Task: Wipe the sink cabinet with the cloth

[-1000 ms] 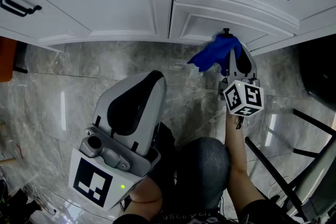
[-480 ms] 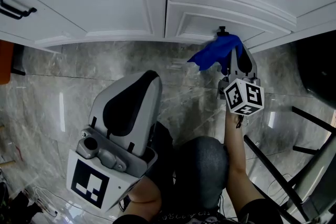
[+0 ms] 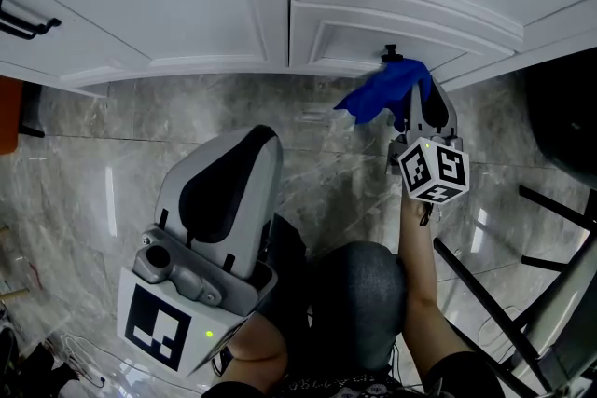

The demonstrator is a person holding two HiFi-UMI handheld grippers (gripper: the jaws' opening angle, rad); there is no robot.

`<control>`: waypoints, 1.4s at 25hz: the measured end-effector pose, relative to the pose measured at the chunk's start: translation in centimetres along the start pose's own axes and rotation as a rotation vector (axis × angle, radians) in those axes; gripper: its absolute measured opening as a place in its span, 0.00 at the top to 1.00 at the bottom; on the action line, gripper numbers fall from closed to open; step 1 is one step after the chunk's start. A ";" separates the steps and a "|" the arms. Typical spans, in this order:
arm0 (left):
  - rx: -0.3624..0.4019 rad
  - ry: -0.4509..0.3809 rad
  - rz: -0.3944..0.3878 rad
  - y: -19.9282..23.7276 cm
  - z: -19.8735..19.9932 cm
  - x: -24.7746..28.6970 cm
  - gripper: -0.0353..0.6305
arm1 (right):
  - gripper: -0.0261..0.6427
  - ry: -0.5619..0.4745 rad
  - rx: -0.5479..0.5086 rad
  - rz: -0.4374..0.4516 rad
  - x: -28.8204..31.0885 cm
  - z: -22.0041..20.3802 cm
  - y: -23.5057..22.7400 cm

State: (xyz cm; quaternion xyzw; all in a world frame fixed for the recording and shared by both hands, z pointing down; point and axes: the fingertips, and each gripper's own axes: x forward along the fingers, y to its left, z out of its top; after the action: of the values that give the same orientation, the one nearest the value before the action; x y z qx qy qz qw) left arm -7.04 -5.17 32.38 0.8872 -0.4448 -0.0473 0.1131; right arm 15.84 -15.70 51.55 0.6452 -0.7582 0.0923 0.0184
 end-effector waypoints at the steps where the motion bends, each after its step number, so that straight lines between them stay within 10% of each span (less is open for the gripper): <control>1: 0.000 0.000 0.001 0.0 0.0 0.0 0.94 | 0.83 0.000 0.000 -0.001 0.0 0.0 -0.1; 35: 0.008 -0.003 0.012 0.0 0.3 -0.4 0.94 | 0.83 0.008 -0.030 -0.086 -0.9 0.1 -3.0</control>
State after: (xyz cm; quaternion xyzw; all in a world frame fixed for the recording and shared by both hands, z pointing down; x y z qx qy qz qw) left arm -7.31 -4.84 32.12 0.8848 -0.4505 -0.0460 0.1093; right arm 18.94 -15.25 51.65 0.6766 -0.7309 0.0823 0.0350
